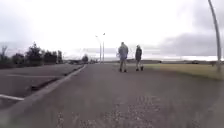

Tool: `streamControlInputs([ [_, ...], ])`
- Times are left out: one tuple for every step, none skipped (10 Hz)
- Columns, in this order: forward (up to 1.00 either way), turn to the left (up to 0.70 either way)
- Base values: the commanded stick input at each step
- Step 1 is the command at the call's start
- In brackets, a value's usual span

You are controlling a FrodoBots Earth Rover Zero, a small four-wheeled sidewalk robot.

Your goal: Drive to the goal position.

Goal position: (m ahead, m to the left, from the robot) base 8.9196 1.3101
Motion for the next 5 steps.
streamControlInputs([
  [1.0, 0.01],
  [1.0, 0.0],
  [1.0, 0.0],
  [1.0, 0.0],
  [1.0, 0.0],
])
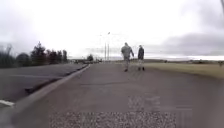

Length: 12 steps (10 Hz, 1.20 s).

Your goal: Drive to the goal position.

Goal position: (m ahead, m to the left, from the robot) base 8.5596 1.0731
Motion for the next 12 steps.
streamControlInputs([
  [1.0, 0.0],
  [1.0, 0.0],
  [1.0, 0.0],
  [1.0, 0.0],
  [1.0, 0.0],
  [1.0, 0.0],
  [1.0, 0.0],
  [1.0, 0.0],
  [1.0, 0.0],
  [1.0, 0.0],
  [1.0, 0.0],
  [1.0, 0.0],
])
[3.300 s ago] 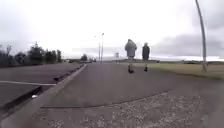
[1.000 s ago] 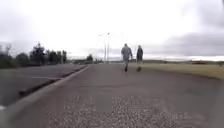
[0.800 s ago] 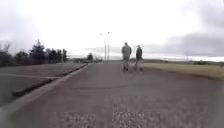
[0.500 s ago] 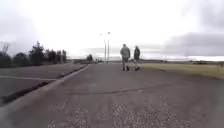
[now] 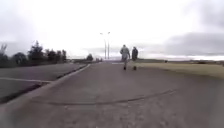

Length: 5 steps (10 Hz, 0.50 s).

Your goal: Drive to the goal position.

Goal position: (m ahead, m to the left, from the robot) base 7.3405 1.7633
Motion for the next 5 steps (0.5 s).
streamControlInputs([
  [1.0, 0.0],
  [1.0, 0.0],
  [1.0, 0.0],
  [1.0, 0.0],
  [1.0, 0.0],
])
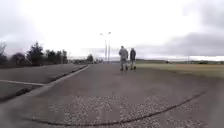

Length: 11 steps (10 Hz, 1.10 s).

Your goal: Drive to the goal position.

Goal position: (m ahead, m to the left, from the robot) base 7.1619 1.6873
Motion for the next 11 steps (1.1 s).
streamControlInputs([
  [1.0, 0.0],
  [1.0, 0.0],
  [1.0, 0.0],
  [1.0, 0.0],
  [1.0, 0.0],
  [1.0, 0.0],
  [1.0, 0.0],
  [1.0, 0.0],
  [1.0, 0.18],
  [1.0, 0.36],
  [1.0, 0.4],
])
